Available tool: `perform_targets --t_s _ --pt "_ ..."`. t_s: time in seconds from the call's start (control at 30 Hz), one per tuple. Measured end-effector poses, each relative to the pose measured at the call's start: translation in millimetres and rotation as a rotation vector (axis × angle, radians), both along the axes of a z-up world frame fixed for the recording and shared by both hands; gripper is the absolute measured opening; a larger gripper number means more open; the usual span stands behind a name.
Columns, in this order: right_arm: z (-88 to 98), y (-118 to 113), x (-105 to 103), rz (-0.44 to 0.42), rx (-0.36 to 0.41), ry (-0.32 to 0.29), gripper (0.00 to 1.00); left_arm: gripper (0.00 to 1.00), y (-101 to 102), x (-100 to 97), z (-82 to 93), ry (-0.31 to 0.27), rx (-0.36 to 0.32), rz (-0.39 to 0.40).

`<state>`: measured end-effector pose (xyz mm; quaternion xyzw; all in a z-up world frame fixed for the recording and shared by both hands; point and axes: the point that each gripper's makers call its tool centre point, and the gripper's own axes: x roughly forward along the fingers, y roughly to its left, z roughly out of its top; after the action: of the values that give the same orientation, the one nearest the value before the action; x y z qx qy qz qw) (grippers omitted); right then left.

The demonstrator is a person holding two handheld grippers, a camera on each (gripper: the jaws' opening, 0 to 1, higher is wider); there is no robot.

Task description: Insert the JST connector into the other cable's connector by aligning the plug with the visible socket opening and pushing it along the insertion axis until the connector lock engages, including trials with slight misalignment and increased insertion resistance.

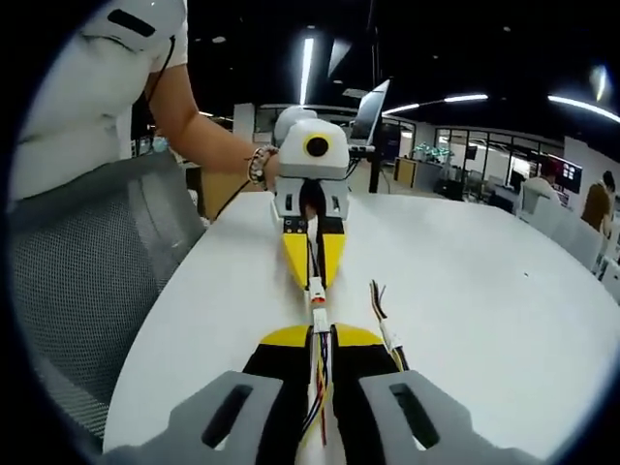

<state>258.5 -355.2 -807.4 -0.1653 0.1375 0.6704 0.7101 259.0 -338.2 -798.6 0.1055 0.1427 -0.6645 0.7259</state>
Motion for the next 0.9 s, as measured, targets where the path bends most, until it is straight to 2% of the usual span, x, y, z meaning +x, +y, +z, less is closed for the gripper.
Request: perform_targets --t_s 0.3,0.53,0.9 --pt "-10.8 6 -1 0.011 -0.020 0.011 0.04 0.00 -2 0.2 -5.5 0.012 0.004 -0.007" --pt "-14.5 7 1 0.003 -0.010 0.031 0.04 0.00 -5 2.2 -13.6 0.024 0.019 -0.004" --pt "-20.7 7 2 -0.003 -0.008 0.050 0.04 0.00 -3 4.7 -17.2 0.038 0.018 -0.006"
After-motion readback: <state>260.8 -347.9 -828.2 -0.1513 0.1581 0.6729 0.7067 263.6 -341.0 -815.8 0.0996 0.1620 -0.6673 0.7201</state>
